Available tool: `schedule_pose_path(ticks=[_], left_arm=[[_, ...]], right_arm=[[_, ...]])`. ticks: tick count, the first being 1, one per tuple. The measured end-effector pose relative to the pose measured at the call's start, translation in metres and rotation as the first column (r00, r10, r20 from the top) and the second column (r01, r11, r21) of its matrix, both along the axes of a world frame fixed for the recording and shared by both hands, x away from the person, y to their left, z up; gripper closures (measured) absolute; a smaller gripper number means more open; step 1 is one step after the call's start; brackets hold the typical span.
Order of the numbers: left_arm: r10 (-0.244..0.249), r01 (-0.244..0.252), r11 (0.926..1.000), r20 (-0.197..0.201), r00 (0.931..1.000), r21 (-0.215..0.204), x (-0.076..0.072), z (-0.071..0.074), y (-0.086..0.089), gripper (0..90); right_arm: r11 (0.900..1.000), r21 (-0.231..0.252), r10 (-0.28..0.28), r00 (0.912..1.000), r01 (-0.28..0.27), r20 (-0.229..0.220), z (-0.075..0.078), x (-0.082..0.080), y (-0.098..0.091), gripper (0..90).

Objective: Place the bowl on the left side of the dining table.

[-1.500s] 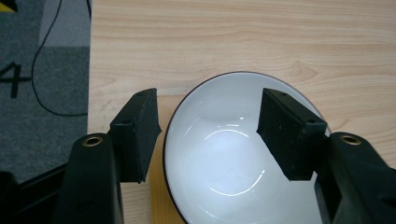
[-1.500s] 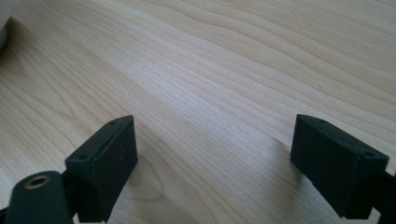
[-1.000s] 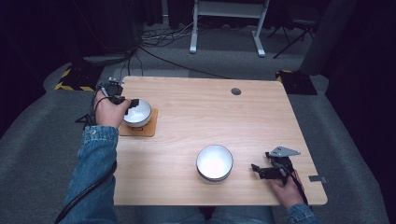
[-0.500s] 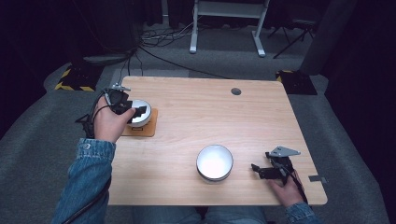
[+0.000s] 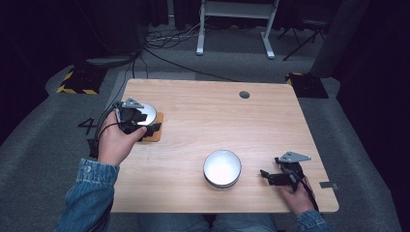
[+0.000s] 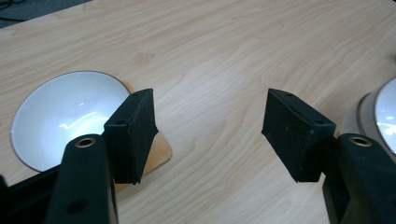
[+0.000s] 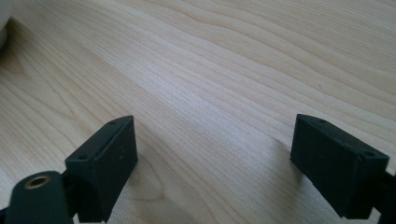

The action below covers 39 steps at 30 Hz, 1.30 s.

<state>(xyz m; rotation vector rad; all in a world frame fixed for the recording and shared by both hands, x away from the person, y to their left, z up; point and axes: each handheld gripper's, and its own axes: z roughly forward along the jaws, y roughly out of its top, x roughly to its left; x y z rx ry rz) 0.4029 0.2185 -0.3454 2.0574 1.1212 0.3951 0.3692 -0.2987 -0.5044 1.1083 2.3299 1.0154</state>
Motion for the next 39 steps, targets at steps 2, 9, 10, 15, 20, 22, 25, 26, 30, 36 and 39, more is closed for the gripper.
schedule_pose_path(ticks=[2,9,10,15,20,22,25,26,30,36,39], left_arm=[[-0.011,0.011,0.9999,0.001,0.9999,-0.006,-0.007,-0.001,-0.002,35.2],[-0.052,0.052,0.9984,0.019,0.9985,-0.022,-0.026,-0.003,-0.006,35.2],[-0.058,0.058,0.9979,0.017,0.9982,-0.027,-0.028,-0.004,-0.007,35.2],[-0.074,0.074,0.9972,0.042,0.9964,0.005,-0.041,-0.010,-0.011,35.1],[-0.088,0.088,0.9961,0.045,0.9951,0.000,-0.056,-0.020,-0.012,35.2],[-0.088,0.088,0.9961,0.052,0.9948,-0.002,-0.059,-0.022,-0.012,35.2],[-0.096,0.100,0.9939,0.073,0.9927,-0.047,-0.064,-0.024,-0.009,35.3],[-0.094,0.099,0.9928,0.077,0.9926,-0.067,-0.066,-0.025,-0.008,35.2],[-0.075,0.084,0.9895,0.071,0.9946,-0.118,-0.074,-0.040,-0.005,35.2],[-0.046,0.048,0.9975,0.024,0.9986,-0.053,-0.074,-0.055,-0.006,35.2],[-0.043,0.043,0.9987,0.010,0.9990,-0.027,-0.073,-0.060,-0.008,35.0]], right_arm=[[1.0000,0.000,0.000,1.0000,0.000,0.000,0.000,0.000,0.000,14.5],[1.0000,0.000,0.000,1.0000,0.000,0.000,0.000,0.000,0.000,14.4],[1.0000,0.000,0.000,1.0000,0.000,0.000,0.000,0.000,0.000,14.4],[1.0000,0.000,0.000,1.0000,0.000,0.000,0.000,0.000,0.000,14.4],[1.0000,0.000,0.000,1.0000,0.000,0.000,0.000,0.000,0.000,14.4],[1.0000,0.000,0.000,1.0000,0.000,0.000,0.000,0.000,0.000,14.4],[1.0000,0.000,0.000,1.0000,0.000,0.000,0.000,0.000,0.000,14.4],[1.0000,0.000,0.000,1.0000,0.000,0.000,0.000,0.000,0.000,14.5],[1.0000,0.000,0.000,1.0000,0.000,0.000,0.000,0.000,0.000,14.5],[1.0000,0.000,0.000,1.0000,0.000,0.000,0.000,0.000,0.000,14.4],[1.0000,-0.001,0.002,1.0000,-0.002,0.002,0.000,0.000,0.000,14.4]])
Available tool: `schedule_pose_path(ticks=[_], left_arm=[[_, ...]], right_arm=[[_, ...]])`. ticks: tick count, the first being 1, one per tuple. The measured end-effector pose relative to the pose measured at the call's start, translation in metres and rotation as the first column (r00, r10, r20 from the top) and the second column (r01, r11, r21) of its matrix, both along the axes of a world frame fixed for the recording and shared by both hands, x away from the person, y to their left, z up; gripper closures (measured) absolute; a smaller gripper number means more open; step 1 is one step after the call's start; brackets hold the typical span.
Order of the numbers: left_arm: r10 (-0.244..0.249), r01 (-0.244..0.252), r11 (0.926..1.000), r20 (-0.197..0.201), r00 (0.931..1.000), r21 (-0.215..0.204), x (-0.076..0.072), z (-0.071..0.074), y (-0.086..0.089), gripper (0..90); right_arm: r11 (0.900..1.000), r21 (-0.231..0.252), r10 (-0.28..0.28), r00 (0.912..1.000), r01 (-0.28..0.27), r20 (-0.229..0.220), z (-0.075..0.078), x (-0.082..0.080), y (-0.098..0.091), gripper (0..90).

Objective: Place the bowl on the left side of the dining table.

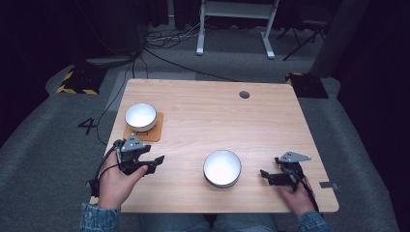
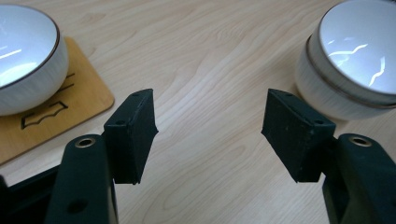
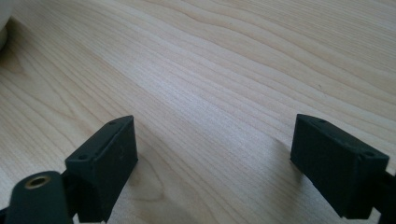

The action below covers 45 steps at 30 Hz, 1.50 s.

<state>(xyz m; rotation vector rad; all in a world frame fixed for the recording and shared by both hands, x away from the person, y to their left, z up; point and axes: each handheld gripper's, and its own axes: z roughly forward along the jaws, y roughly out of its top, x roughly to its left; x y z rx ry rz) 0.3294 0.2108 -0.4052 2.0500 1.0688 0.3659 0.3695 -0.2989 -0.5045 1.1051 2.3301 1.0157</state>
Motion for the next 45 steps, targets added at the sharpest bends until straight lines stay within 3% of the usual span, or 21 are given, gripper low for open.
schedule_pose_path(ticks=[8,12,15,17,19,22,23,26,27,28,29,30,33,36,37,39,41,42,43,45], left_arm=[[-0.042,0.045,0.9983,-0.086,0.9955,0.037,0.002,-0.024,-0.017,34.1],[-0.081,0.087,0.9949,-0.120,0.9895,0.051,0.003,-0.035,-0.027,33.6],[-0.116,0.129,0.9878,-0.145,0.9826,0.087,0.007,-0.045,-0.038,33.5],[-0.122,0.136,0.9867,-0.148,0.9815,0.089,0.007,-0.046,-0.040,33.1],[-0.146,0.162,0.9828,-0.169,0.9747,0.088,0.009,-0.049,-0.044,32.9],[-0.147,0.165,0.9810,-0.167,0.9749,0.101,0.009,-0.053,-0.048,32.2],[-0.141,0.163,0.9814,-0.190,0.9715,0.102,0.008,-0.055,-0.050,32.2],[-0.162,0.184,0.9749,-0.168,0.9723,0.125,0.009,-0.060,-0.053,32.3],[-0.165,0.189,0.9755,-0.190,0.9678,0.114,0.008,-0.061,-0.055,32.2],[-0.176,0.198,0.9726,-0.175,0.9687,0.121,0.009,-0.063,-0.057,32.2],[-0.192,0.215,0.9701,-0.191,0.9628,0.112,0.009,-0.064,-0.058,32.2],[-0.186,0.211,0.9702,-0.187,0.9645,0.120,0.008,-0.066,-0.060,32.1],[-0.201,0.235,0.9615,-0.222,0.9542,0.142,0.004,-0.073,-0.070,31.9],[-0.227,0.257,0.9570,-0.207,0.9517,0.135,0.005,-0.075,-0.073,31.3],[-0.209,0.245,0.9580,-0.222,0.9524,0.149,0.002,-0.076,-0.074,31.3],[-0.225,0.261,0.9548,-0.227,0.9475,0.142,0.001,-0.079,-0.076,30.8],[-0.219,0.249,0.9552,-0.184,0.9583,0.160,-0.002,-0.081,-0.079,26.4],[-0.219,0.249,0.9552,-0.184,0.9583,0.160,-0.002,-0.081,-0.079,25.0],[-0.247,0.272,0.9506,-0.164,0.9551,0.150,-0.002,-0.084,-0.080,23.5],[-0.248,0.269,0.9512,-0.145,0.9578,0.151,-0.002,-0.085,-0.081,21.9]], right_arm=[[1.0000,-0.002,0.001,1.0000,-0.001,0.001,0.000,0.000,0.000,14.4],[1.0000,0.004,-0.006,1.0000,0.006,-0.003,0.000,0.000,0.001,14.4],[1.0000,0.004,-0.006,1.0000,0.006,-0.003,0.000,0.000,0.001,14.4],[1.0000,0.001,-0.003,1.0000,0.003,-0.002,0.000,0.000,0.001,14.4],[1.0000,0.003,-0.005,1.0000,0.006,-0.002,0.000,0.000,0.001,14.4],[1.0000,0.005,-0.006,1.0000,0.006,-0.003,0.000,0.000,0.001,14.4],[1.0000,0.004,-0.006,1.0000,0.006,-0.003,0.000,0.000,0.001,14.4],[1.0000,0.003,-0.005,1.0000,0.005,-0.002,0.000,0.000,0.001,14.4],[1.0000,0.003,-0.006,1.0000,0.006,-0.002,0.000,0.000,0.001,14.4],[1.0000,0.004,-0.006,1.0000,0.006,-0.003,0.000,0.000,0.001,14.4],[1.0000,0.003,-0.005,1.0000,0.005,-0.002,0.000,0.000,0.001,14.4],[1.0000,0.005,-0.006,1.0000,0.006,-0.003,0.000,0.000,0.001,14.4],[1.0000,0.005,-0.007,1.0000,0.007,-0.003,0.000,0.000,0.001,14.4],[1.0000,0.004,-0.006,1.0000,0.006,-0.003,0.000,0.000,0.001,14.4],[1.0000,0.003,-0.005,1.0000,0.005,-0.002,0.000,0.000,0.001,14.4],[1.0000,0.004,-0.006,1.0000,0.006,-0.003,0.000,0.000,0.001,14.4],[1.0000,0.002,-0.005,1.0000,0.005,-0.002,0.000,0.000,0.001,14.4],[1.0000,0.002,-0.005,1.0000,0.005,-0.002,0.000,0.000,0.001,14.4],[1.0000,0.001,-0.002,1.0000,0.002,-0.002,0.000,0.000,0.001,14.4],[1.0000,0.004,-0.006,1.0000,0.006,-0.002,0.000,0.000,0.001,14.4]])
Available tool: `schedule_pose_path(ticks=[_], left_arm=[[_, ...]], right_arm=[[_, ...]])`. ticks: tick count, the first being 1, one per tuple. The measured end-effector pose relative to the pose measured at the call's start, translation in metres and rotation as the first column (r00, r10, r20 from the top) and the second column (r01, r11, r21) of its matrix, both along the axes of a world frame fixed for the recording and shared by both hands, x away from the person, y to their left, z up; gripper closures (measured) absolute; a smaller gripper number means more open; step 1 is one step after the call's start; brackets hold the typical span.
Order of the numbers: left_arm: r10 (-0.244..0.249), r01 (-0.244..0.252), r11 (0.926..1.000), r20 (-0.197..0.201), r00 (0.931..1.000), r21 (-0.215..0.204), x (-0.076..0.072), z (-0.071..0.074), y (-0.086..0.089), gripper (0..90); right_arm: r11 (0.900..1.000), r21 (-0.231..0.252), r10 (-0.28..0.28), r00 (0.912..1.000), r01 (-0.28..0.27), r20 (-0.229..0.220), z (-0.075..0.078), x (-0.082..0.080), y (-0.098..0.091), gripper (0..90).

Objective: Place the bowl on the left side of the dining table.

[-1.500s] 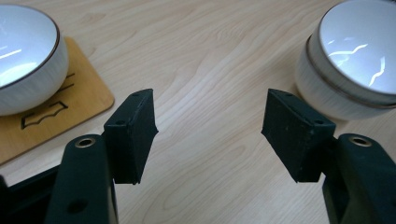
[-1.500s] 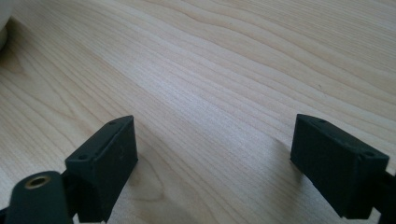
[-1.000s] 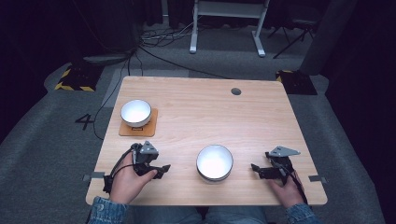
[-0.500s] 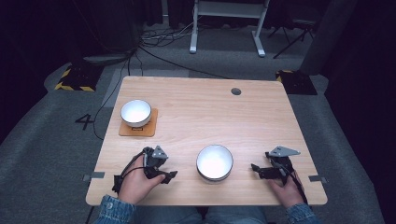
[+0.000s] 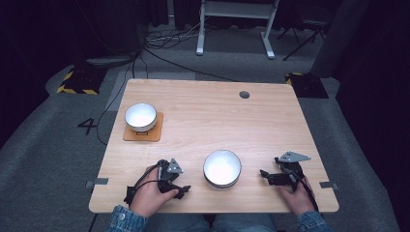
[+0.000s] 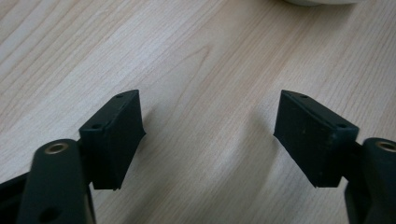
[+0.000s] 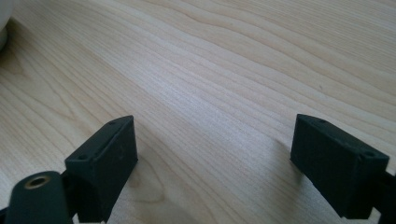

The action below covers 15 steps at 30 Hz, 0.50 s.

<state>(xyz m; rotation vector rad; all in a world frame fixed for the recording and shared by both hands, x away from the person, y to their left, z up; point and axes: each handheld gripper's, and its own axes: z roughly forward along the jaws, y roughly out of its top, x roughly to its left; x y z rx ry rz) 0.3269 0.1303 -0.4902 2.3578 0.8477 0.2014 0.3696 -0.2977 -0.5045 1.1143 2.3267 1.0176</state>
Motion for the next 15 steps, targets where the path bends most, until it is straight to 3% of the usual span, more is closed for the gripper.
schedule_pose_path(ticks=[2,3,4,5,15], left_arm=[[-0.006,0.006,0.9999,0.009,0.9999,-0.010,-0.0012,-0.0030,-0.0010,15.2],[-0.020,0.021,0.9995,0.028,0.9994,-0.023,-0.0021,-0.0067,-0.0020,13.4],[-0.024,0.028,0.9985,0.072,0.9971,-0.047,-0.0030,-0.0125,-0.0030,10.7],[-0.023,0.026,0.9987,0.076,0.9968,-0.043,-0.0036,-0.0125,-0.0039,8.1],[-0.016,0.019,0.9987,0.069,0.9975,-0.047,-0.0040,-0.0129,-0.0042,7.8]], right_arm=[[1.0000,-0.001,0.002,1.0000,-0.002,0.000,0.0000,0.0000,-0.0001,14.4],[1.0000,-0.001,0.001,1.0000,-0.001,0.001,0.0000,0.0000,-0.0001,14.4],[1.0000,-0.001,0.001,1.0000,-0.001,0.001,0.0000,0.0000,-0.0001,14.4],[1.0000,-0.002,0.003,1.0000,-0.003,0.000,0.0000,0.0000,-0.0002,14.4],[1.0000,-0.006,0.006,1.0000,-0.006,0.003,-0.0001,0.0003,-0.0007,14.4]])
